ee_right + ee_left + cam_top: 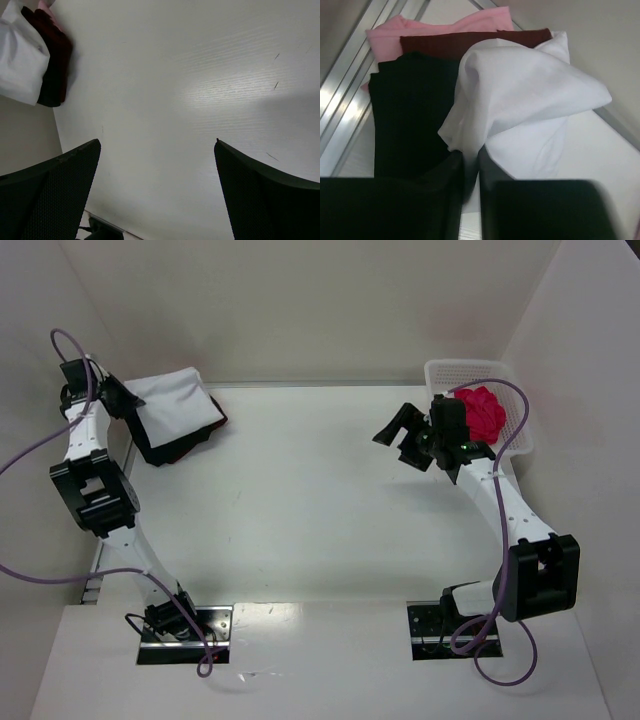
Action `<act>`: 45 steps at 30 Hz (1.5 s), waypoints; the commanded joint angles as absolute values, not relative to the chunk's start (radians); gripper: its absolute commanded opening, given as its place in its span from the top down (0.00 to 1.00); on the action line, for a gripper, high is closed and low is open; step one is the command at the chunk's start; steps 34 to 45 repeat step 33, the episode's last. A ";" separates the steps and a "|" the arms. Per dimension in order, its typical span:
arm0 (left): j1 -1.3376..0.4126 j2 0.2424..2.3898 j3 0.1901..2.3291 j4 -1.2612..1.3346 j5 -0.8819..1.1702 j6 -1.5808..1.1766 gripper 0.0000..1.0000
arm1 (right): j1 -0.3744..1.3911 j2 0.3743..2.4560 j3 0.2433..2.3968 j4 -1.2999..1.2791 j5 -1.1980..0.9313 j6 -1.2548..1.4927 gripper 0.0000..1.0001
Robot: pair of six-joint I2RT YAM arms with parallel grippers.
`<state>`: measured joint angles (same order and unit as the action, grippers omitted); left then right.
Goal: Fold and stack the t-shirts
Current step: Put the neatly folded tshirt into the corner of the board with the left arm
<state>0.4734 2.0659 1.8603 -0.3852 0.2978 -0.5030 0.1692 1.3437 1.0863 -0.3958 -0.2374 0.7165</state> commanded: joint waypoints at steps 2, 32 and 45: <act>0.503 2.008 1.852 -0.347 0.262 -0.528 0.57 | 0.160 1.328 1.082 -0.342 -0.209 0.710 0.00; 0.198 1.563 1.594 -0.485 0.205 -0.206 0.01 | -0.030 1.562 1.498 -0.468 0.149 0.450 0.00; 0.187 1.563 1.593 -0.486 0.184 -0.206 0.01 | -0.040 1.561 1.487 -0.459 0.141 0.442 0.00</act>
